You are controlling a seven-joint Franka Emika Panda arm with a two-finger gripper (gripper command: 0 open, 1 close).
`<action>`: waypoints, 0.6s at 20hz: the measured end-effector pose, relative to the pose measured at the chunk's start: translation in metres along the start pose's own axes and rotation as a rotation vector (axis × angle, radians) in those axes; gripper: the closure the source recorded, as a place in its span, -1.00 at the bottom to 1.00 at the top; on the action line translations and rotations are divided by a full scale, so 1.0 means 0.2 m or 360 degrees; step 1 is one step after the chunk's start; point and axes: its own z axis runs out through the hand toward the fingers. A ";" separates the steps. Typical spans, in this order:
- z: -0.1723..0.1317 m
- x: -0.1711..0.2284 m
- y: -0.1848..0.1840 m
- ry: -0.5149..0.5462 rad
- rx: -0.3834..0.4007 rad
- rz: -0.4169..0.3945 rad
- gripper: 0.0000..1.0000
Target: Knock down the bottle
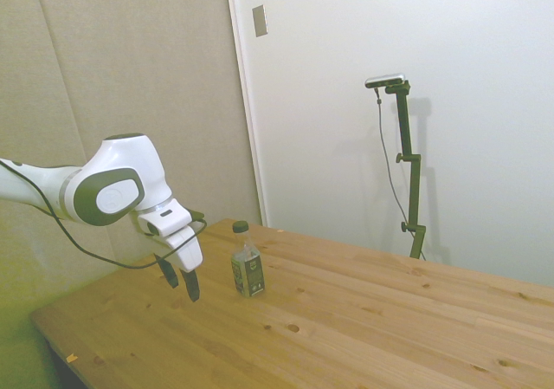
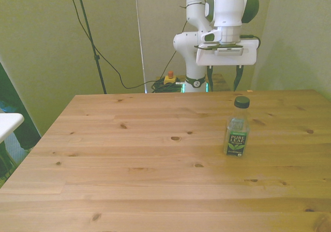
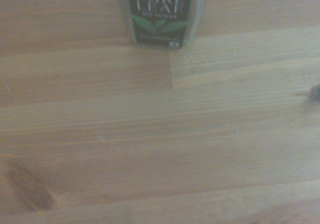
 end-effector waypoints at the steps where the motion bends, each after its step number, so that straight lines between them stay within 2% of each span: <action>1: -0.01 0.01 -0.03 0.0015 -0.0003 0.0010 1.00; 12: 0.03 0.11 -0.39 0.0082 -0.0017 0.0116 1.00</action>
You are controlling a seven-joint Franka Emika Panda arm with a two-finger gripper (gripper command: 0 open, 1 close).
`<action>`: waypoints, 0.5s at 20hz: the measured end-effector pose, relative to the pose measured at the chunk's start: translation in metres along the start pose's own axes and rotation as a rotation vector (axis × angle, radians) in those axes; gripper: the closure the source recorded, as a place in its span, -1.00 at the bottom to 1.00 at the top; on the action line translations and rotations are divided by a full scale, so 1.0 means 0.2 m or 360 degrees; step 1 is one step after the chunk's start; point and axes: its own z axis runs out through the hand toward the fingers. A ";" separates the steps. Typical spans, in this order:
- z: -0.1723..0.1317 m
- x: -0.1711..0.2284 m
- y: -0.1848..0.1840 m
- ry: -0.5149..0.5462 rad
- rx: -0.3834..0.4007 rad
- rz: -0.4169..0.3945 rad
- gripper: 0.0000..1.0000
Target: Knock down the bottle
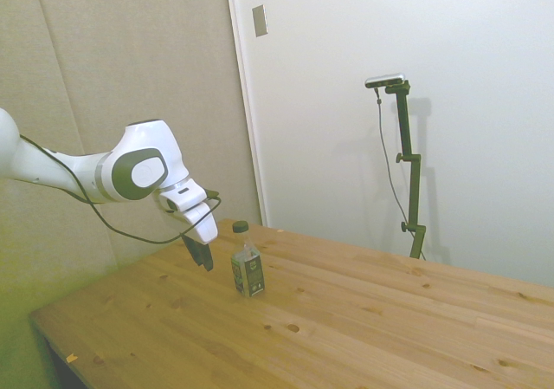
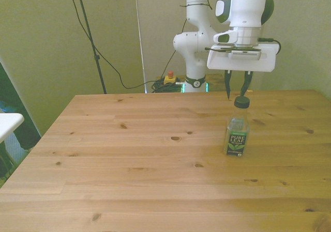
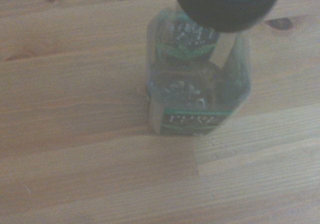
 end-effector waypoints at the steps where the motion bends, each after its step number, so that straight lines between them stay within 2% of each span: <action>1: 0.00 0.00 -0.03 0.0002 0.0001 0.0015 1.00; 10: -0.01 0.08 -0.17 0.0040 0.0008 0.0097 1.00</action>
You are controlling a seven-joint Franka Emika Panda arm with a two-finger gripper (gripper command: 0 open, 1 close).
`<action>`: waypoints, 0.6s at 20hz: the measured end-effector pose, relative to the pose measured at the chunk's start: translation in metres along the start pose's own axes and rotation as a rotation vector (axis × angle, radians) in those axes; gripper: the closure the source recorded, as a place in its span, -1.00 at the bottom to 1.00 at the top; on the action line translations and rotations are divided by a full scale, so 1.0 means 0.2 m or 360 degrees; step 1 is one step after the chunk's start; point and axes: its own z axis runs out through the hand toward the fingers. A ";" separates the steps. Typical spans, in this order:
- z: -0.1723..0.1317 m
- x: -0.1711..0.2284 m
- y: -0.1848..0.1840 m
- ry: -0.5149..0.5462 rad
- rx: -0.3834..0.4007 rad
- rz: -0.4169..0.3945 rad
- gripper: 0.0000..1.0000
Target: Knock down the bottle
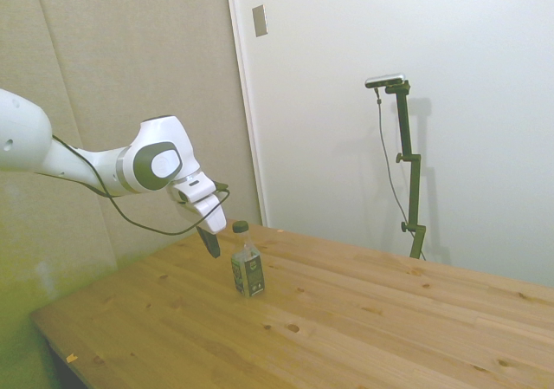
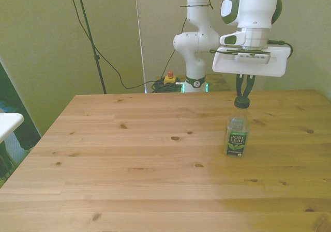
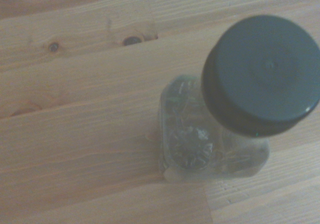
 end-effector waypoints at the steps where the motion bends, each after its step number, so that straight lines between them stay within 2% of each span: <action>1: -0.01 0.01 -0.01 0.0005 0.0000 0.0009 1.00; 6: -0.06 0.13 -0.08 0.0032 0.0006 0.0067 1.00; 12: 0.00 0.26 -0.27 0.0068 -0.0001 0.0136 1.00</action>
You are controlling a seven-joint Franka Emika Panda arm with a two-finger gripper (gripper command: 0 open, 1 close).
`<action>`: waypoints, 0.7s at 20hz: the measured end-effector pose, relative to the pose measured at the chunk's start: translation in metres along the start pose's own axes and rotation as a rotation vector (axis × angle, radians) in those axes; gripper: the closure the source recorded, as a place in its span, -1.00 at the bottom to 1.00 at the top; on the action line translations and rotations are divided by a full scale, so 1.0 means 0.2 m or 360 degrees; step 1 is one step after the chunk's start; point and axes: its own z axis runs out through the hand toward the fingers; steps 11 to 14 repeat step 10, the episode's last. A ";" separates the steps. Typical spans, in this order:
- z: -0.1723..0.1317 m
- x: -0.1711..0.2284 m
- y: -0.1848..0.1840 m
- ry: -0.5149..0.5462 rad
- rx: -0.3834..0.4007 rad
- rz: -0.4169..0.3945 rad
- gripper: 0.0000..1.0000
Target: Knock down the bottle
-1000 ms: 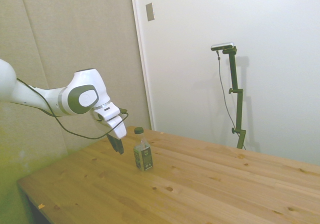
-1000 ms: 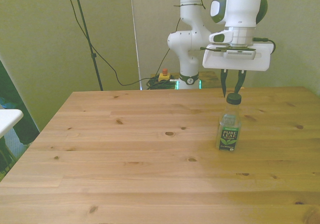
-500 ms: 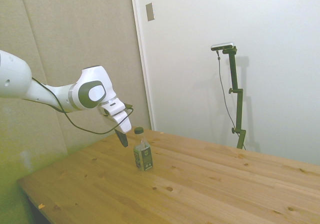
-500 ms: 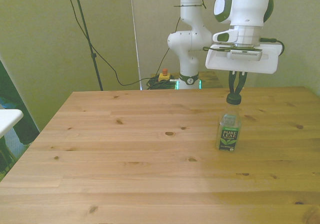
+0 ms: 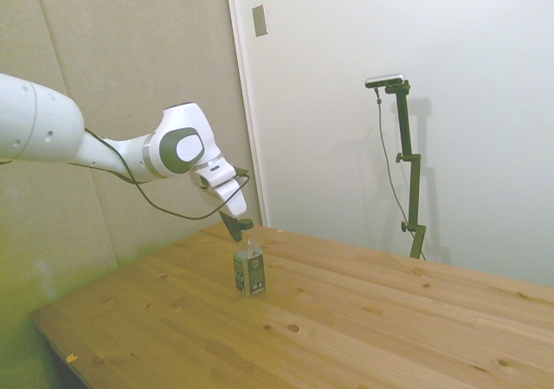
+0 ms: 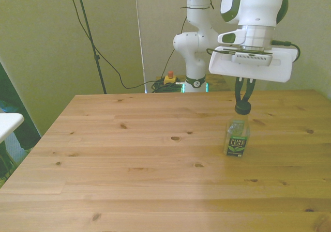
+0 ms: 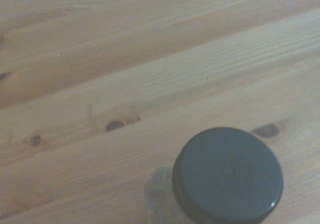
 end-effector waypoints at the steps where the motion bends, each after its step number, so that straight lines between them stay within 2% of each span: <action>1: 0.02 0.01 -0.05 0.0009 -0.0003 0.0013 1.00; 8: 0.17 0.13 -0.36 0.0072 -0.0038 0.0081 1.00; 14: 0.21 0.17 -0.40 0.0086 -0.0032 0.0083 1.00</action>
